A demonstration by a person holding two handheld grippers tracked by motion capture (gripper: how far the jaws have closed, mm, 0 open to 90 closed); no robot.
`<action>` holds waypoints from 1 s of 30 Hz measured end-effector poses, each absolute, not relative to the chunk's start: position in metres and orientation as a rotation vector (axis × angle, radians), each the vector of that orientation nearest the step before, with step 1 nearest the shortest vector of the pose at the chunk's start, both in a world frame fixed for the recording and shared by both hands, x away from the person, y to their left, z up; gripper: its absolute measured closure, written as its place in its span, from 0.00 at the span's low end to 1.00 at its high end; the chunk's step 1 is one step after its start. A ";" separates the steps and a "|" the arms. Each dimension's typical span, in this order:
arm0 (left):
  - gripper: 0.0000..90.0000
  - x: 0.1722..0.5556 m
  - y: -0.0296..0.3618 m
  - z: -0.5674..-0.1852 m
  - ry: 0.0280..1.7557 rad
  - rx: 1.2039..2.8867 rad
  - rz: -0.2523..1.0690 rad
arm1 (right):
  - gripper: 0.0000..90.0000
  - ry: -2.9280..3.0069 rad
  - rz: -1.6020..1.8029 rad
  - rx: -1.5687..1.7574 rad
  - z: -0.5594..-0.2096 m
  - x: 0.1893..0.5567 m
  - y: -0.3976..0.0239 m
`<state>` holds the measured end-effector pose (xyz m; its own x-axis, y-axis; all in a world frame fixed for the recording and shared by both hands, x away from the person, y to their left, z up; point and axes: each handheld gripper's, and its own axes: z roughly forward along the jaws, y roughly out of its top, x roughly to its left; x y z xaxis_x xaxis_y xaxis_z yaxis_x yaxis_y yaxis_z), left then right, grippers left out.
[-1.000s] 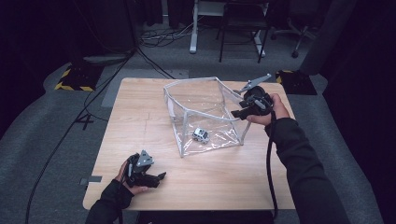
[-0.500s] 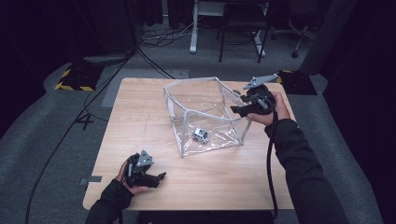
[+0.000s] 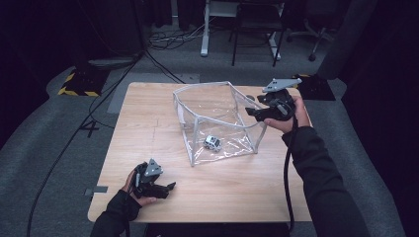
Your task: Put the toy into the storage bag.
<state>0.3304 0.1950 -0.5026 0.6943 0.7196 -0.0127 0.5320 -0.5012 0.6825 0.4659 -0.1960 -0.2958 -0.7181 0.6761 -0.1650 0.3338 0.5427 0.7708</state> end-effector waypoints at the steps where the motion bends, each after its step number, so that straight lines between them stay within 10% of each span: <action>1: 0.17 0.330 0.195 -0.503 0.953 2.226 0.355 | 0.40 2.327 1.037 0.810 -0.295 0.466 -0.197; 30: 0.17 0.330 0.195 -0.503 0.954 2.224 0.359 | 0.27 2.132 1.106 0.906 -0.286 0.461 -0.224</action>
